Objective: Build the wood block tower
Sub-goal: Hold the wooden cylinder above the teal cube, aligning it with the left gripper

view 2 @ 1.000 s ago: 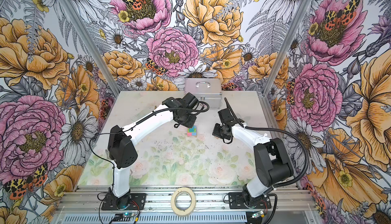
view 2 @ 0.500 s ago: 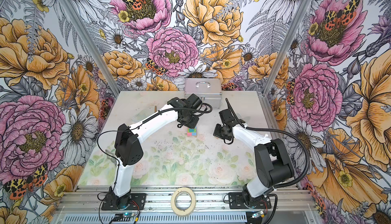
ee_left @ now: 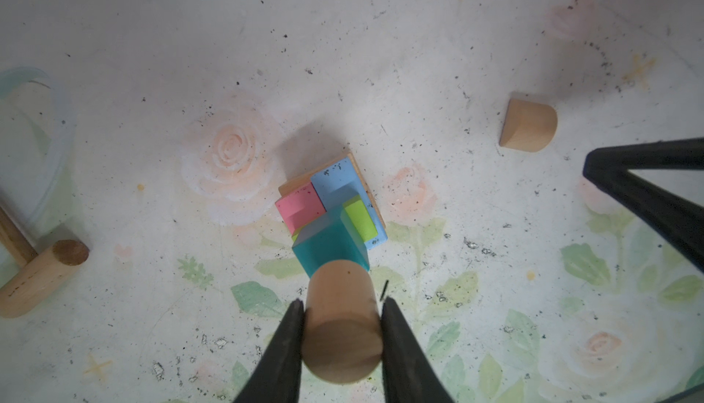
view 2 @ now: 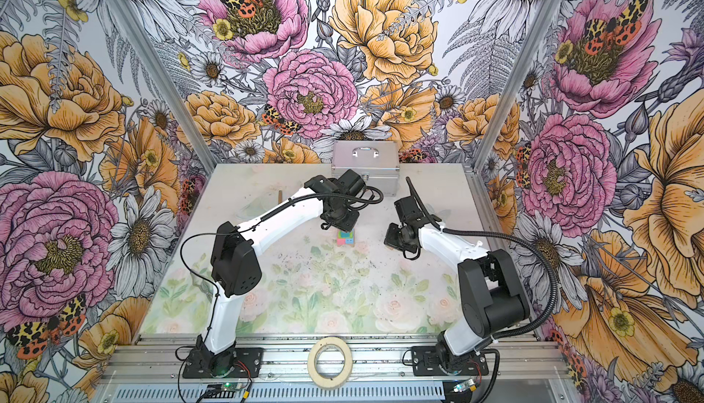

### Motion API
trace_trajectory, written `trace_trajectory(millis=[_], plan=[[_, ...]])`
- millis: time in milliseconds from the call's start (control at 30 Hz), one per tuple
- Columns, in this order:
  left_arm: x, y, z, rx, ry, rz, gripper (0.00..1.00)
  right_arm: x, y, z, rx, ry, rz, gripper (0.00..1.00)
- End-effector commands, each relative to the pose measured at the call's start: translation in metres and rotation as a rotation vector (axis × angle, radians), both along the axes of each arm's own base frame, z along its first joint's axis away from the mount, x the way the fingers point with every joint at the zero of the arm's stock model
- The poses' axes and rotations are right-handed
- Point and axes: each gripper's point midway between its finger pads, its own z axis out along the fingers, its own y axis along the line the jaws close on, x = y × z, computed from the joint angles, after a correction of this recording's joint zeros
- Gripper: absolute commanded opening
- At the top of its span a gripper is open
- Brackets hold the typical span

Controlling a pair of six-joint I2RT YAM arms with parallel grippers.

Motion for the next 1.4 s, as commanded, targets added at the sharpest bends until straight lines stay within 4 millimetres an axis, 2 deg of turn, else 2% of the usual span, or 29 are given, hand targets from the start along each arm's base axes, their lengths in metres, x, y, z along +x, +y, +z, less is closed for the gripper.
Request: trace_trajectory(millis=[0,1367], plan=[[0.0114,0.0027,0.0023,0.004,-0.023,0.012,0.00,0.0037,-0.0052,0.0095,-0.012,-0.046,-0.007,0.00],[0.0188,0.0040,-0.0061,0.002,-0.009,0.042,0.04,0.0030,-0.0041,0.0080,-0.005,-0.039,-0.010,0.00]])
